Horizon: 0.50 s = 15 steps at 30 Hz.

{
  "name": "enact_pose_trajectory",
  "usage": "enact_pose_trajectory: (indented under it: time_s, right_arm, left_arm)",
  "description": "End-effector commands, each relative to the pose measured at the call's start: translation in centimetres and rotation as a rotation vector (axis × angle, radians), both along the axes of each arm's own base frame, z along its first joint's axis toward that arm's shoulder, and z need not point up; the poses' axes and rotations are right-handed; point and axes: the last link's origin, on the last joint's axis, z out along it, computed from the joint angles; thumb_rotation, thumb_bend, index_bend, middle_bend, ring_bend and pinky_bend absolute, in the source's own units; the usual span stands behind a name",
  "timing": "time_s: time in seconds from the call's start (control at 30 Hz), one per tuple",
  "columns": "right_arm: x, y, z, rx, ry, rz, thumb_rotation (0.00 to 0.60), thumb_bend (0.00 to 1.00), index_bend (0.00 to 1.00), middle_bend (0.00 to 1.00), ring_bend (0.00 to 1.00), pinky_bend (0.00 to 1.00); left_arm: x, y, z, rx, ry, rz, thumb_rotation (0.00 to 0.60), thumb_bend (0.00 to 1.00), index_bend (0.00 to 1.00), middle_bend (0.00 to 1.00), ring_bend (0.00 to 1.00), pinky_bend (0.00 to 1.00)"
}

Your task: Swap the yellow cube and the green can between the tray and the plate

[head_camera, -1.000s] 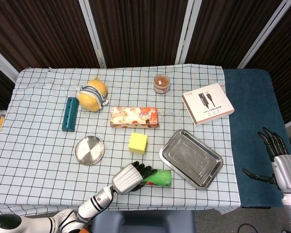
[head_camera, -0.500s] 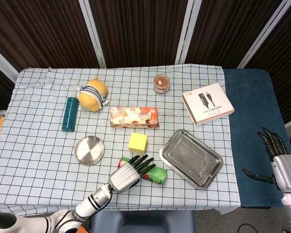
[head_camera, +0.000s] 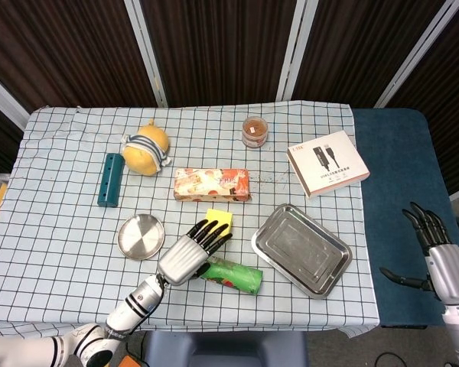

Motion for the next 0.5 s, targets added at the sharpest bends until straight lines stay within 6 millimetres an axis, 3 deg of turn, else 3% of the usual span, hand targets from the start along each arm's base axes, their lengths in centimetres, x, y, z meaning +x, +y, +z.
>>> enact_pose_trajectory:
  time_s: [0.03, 0.5]
  right_arm:
    - [0.0, 0.0, -0.2, 0.011, 0.006, 0.004, 0.600, 0.13, 0.05, 0.00, 0.00, 0.00]
    - [0.2, 0.0, -0.6, 0.060, 0.007, 0.018, 0.600, 0.12, 0.06, 0.00, 0.00, 0.00]
  left_arm:
    - [1.4, 1.0, 0.0, 0.003, -0.007, -0.018, 0.600, 0.38, 0.00, 0.00, 0.00, 0.13]
    - [4.4, 4.3, -2.9, -0.072, 0.165, -0.079, 0.600, 0.38, 0.00, 0.00, 0.00, 0.13]
